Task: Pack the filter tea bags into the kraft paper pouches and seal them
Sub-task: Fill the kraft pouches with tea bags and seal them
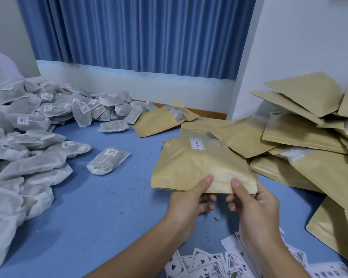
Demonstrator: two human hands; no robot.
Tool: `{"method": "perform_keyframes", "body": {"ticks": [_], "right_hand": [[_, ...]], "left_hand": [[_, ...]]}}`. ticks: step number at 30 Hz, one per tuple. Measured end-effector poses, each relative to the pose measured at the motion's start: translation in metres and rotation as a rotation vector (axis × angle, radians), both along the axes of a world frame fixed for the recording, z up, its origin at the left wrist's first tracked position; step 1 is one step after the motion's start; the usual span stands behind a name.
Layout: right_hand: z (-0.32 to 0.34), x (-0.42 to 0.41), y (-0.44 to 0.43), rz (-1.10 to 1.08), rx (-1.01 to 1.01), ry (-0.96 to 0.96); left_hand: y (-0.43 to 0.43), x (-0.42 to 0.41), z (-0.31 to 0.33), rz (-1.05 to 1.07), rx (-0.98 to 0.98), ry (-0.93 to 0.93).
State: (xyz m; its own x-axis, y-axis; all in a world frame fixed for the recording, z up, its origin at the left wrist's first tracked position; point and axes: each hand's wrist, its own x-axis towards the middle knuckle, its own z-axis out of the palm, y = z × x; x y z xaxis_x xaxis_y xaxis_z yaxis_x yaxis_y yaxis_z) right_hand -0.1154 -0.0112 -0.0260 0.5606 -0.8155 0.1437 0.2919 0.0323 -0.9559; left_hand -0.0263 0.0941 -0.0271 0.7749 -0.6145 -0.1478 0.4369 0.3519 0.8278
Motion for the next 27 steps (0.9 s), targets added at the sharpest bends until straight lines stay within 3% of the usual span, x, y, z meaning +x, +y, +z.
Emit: {"method": "perform_keyframes", "body": {"ticks": [2,6,11,15,19,23,27], "right_hand": [[0.003,-0.003,-0.003,-0.074,0.07,-0.059],[0.004,0.0,0.004,-0.005,0.256,-0.087],[0.004,-0.001,0.0,-0.133,0.188,-0.081],[0.004,-0.002,-0.001,-0.03,0.211,-0.11],[0.003,-0.001,-0.001,-0.066,-0.032,-0.033],[0.01,-0.002,0.004,-0.174,-0.211,-0.112],[0.021,0.002,-0.001,-0.055,-0.02,-0.144]], "left_hand": [[0.002,0.002,-0.001,0.062,-0.036,-0.044],[0.002,0.0,0.0,0.015,-0.049,-0.058],[0.003,0.0,-0.004,0.007,-0.03,-0.034],[0.004,0.004,-0.002,0.031,-0.033,-0.034],[0.006,0.009,0.004,0.06,-0.046,-0.01],[0.005,0.001,0.008,0.155,-0.12,-0.056],[0.005,-0.002,0.015,0.328,-0.08,-0.14]]}}
